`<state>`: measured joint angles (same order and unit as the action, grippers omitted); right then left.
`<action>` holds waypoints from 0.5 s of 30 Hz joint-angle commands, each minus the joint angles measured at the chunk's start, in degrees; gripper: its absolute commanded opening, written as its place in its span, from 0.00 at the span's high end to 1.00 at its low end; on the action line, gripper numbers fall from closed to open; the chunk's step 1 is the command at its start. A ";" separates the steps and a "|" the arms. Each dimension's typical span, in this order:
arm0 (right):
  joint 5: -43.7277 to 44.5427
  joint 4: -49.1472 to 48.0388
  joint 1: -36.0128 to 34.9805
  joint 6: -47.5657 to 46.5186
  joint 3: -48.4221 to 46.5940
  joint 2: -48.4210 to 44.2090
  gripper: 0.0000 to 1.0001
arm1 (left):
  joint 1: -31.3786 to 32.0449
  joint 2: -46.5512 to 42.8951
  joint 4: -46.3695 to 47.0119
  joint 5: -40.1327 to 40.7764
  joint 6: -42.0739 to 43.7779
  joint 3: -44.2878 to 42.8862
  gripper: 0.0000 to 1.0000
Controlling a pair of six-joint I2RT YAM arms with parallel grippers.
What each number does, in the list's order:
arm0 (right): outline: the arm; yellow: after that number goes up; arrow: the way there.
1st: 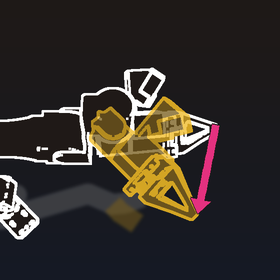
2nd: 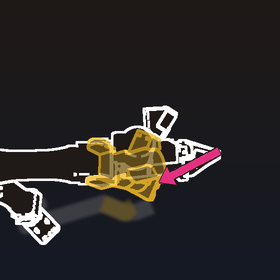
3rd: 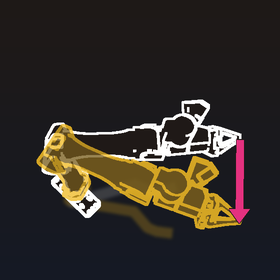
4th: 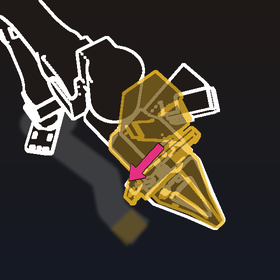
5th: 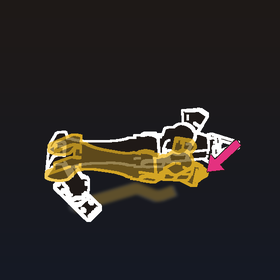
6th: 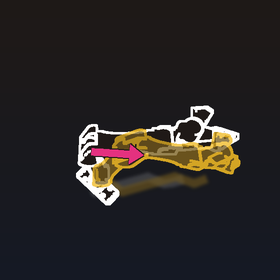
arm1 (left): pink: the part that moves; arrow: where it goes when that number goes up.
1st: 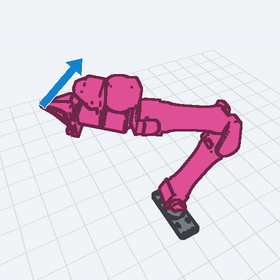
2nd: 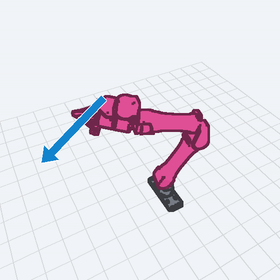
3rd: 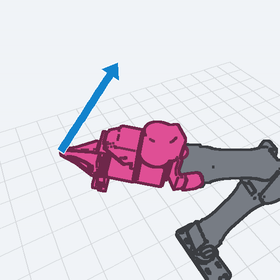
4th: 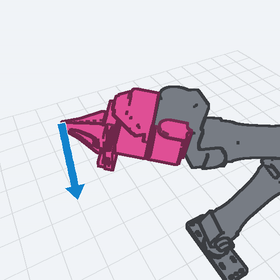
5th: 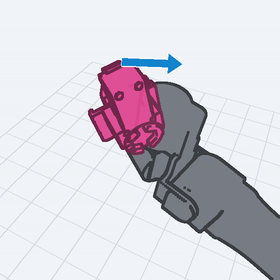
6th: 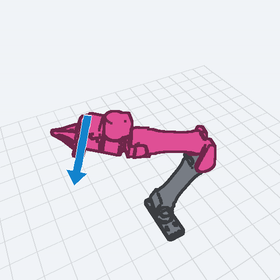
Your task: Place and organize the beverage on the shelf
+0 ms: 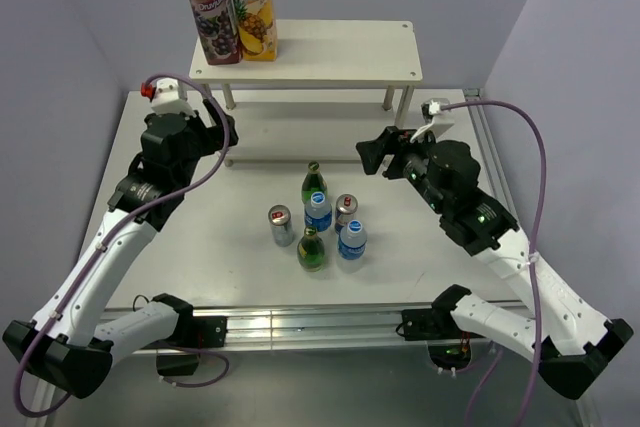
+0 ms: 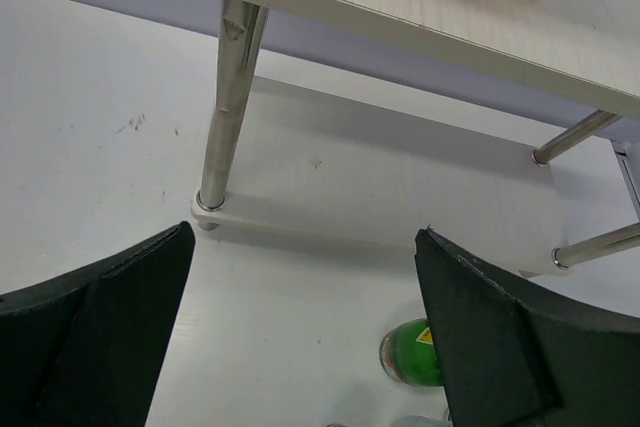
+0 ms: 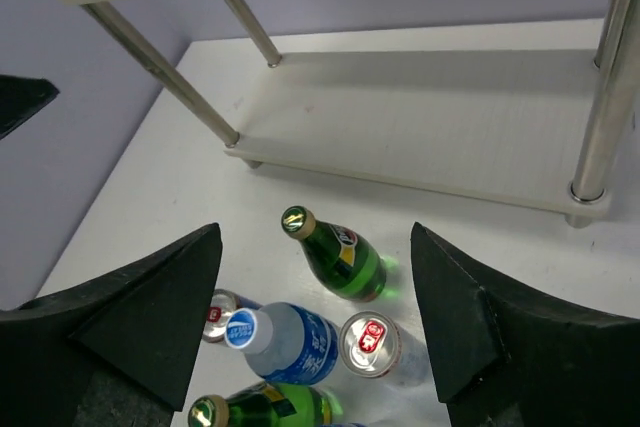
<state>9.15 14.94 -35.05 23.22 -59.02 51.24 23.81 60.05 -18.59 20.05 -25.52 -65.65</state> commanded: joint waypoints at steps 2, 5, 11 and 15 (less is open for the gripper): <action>0.87 -0.34 -1.78 -4.67 2.14 -3.08 0.16 | 0.01 -2.92 3.38 2.18 2.93 1.13 0.01; 3.32 1.40 -2.22 -4.07 2.08 -0.19 0.18 | 0.01 -1.96 2.51 2.71 2.58 0.79 0.01; 4.22 2.12 -2.31 0.41 6.98 10.35 0.19 | 0.01 -0.73 1.98 3.24 2.75 0.52 0.01; 3.25 0.71 -2.83 3.58 10.59 12.47 0.19 | 0.01 -1.08 2.15 4.03 2.93 0.87 0.01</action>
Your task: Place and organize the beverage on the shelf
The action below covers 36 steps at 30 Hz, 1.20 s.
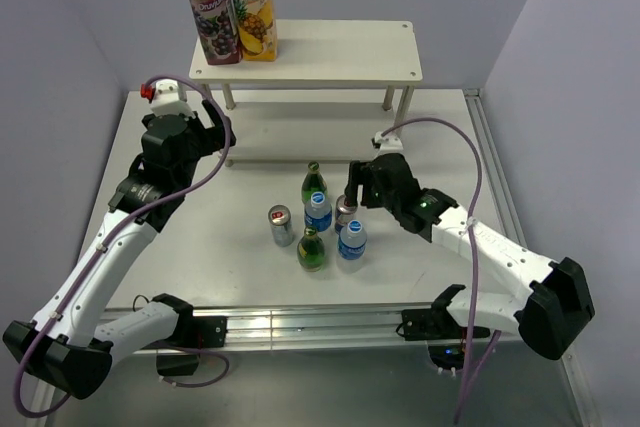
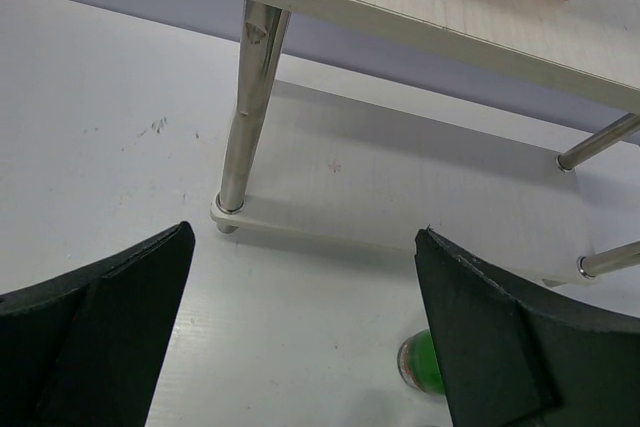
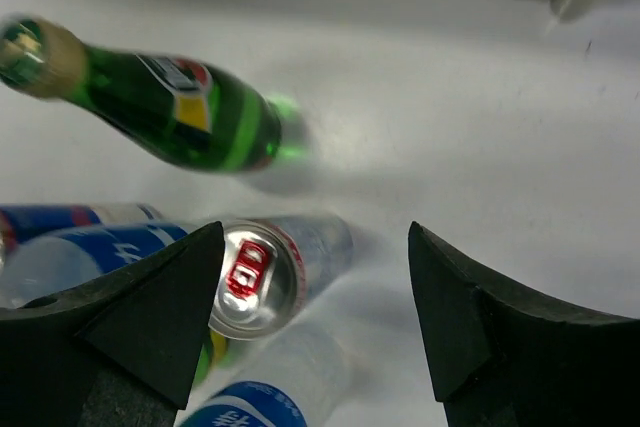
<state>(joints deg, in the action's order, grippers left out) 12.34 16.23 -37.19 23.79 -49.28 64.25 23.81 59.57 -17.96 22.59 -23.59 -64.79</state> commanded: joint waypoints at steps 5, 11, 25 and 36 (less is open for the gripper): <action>-0.83 -1.29 -2.27 5.74 4.98 0.00 0.19 | -0.08 -0.24 1.17 1.67 1.01 -0.24 0.01; 0.22 -1.03 -5.61 6.88 5.95 0.17 0.19 | 0.00 -0.77 0.99 1.93 0.92 -0.16 0.02; 5.23 1.16 -10.44 7.76 0.15 5.71 0.20 | 0.00 -1.91 1.08 2.37 1.09 0.11 0.03; 8.58 5.22 -11.85 7.50 -3.72 4.22 0.20 | 0.01 -2.09 0.82 2.20 1.09 0.02 0.04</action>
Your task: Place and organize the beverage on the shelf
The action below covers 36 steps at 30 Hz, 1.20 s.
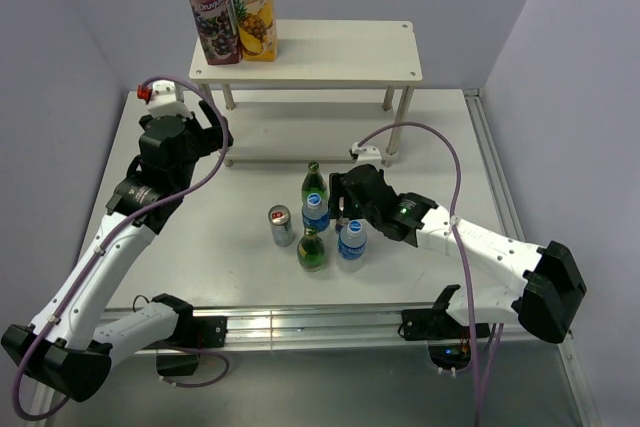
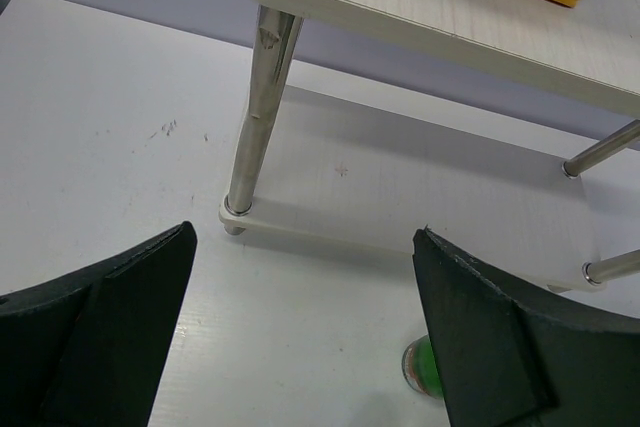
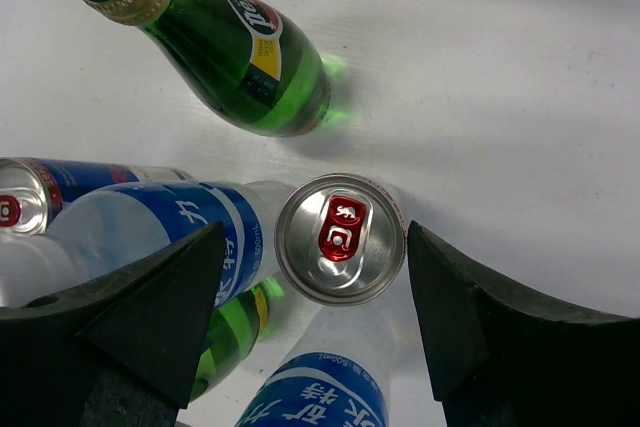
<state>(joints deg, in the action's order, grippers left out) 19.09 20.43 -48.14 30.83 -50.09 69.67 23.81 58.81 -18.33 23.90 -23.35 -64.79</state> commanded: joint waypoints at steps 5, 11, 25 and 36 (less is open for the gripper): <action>1.74 1.37 -1.17 0.37 -3.44 -0.85 0.20 | 0.01 -1.33 1.28 0.88 1.03 0.11 0.04; 1.83 1.99 -1.17 0.37 -3.70 0.90 0.20 | 0.01 -1.24 1.19 1.06 1.12 0.11 0.04; 2.88 -0.56 -1.25 1.25 -2.47 7.23 0.20 | 0.01 -1.50 1.01 0.88 0.85 0.02 0.04; 6.13 -0.48 -1.17 0.73 -4.32 10.31 0.63 | -0.08 -1.59 1.10 0.80 1.03 0.02 0.04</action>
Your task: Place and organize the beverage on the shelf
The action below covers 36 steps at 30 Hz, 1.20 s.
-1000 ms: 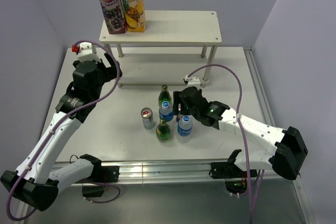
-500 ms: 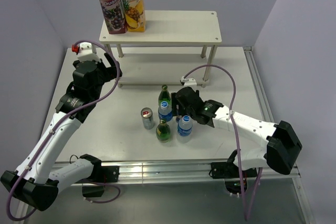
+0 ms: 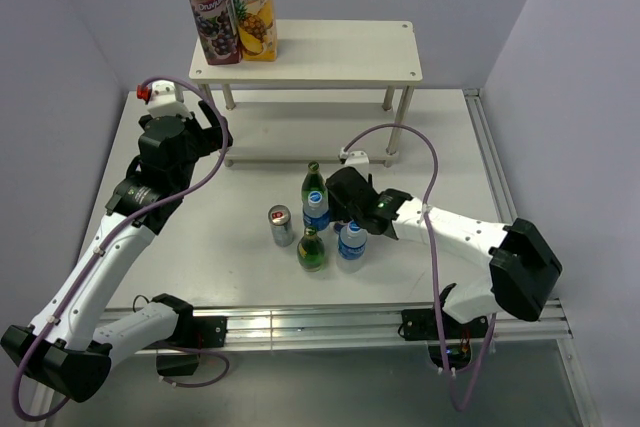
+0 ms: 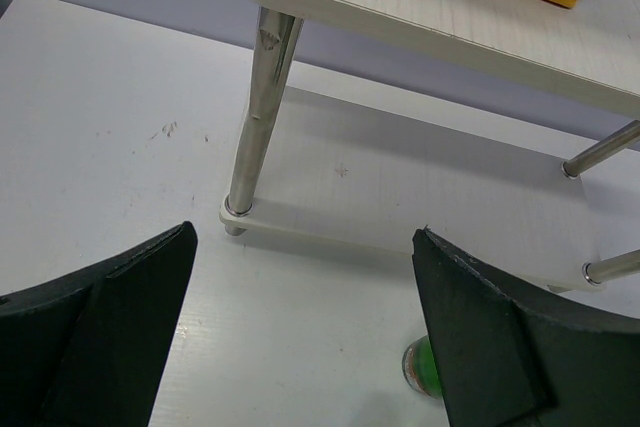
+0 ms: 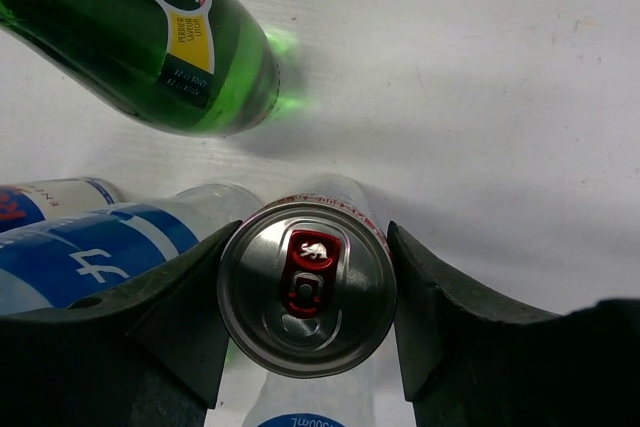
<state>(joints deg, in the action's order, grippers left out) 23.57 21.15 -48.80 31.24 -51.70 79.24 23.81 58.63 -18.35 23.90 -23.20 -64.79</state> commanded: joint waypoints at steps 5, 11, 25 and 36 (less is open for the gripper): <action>2.70 3.71 -0.51 -1.97 -8.14 0.65 0.94 | 0.01 -1.33 1.12 0.71 0.79 0.02 0.04; 7.80 10.65 -0.42 -6.45 -20.26 -2.69 1.00 | 0.01 -1.24 1.03 0.62 0.88 0.11 0.04; 14.84 22.18 3.18 -22.45 -74.38 9.77 1.00 | 0.01 -1.24 1.12 0.18 0.96 0.11 0.04; 6.31 19.64 14.51 -23.68 -89.45 16.29 0.89 | 0.00 -1.41 1.21 -0.61 0.70 0.11 0.05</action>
<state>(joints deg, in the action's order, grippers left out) 32.38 46.13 -35.24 9.91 -139.87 95.68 23.81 58.63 -18.33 23.86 -23.20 -64.79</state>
